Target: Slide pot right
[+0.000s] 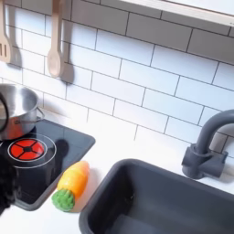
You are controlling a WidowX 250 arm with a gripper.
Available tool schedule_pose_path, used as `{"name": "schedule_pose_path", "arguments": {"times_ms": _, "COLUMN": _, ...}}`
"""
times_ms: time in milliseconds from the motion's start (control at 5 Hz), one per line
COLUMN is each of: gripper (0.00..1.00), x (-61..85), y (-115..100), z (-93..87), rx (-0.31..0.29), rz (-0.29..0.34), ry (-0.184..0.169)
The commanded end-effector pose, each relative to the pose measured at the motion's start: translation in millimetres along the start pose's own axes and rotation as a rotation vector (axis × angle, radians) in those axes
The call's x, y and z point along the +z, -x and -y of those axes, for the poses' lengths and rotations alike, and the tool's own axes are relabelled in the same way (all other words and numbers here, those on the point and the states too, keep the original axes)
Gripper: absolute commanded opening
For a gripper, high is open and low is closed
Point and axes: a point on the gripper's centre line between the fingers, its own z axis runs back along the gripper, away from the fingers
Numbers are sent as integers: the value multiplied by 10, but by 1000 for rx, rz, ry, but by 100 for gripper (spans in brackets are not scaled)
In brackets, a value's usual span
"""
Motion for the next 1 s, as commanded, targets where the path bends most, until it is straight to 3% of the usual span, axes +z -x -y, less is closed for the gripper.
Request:
{"name": "schedule_pose_path", "arguments": {"times_ms": 0, "gripper": 100, "x": -43, "y": -248, "z": -249, "rx": 39, "rz": 19, "ry": -14}}
{"name": "schedule_pose_path", "arguments": {"times_ms": 400, "gripper": 100, "x": -112, "y": -506, "z": -434, "rx": 76, "rz": 56, "ry": -23}}
{"name": "schedule_pose_path", "arguments": {"times_ms": 800, "gripper": 100, "x": -228, "y": -811, "z": -541, "rx": 89, "rz": 114, "ry": -57}}
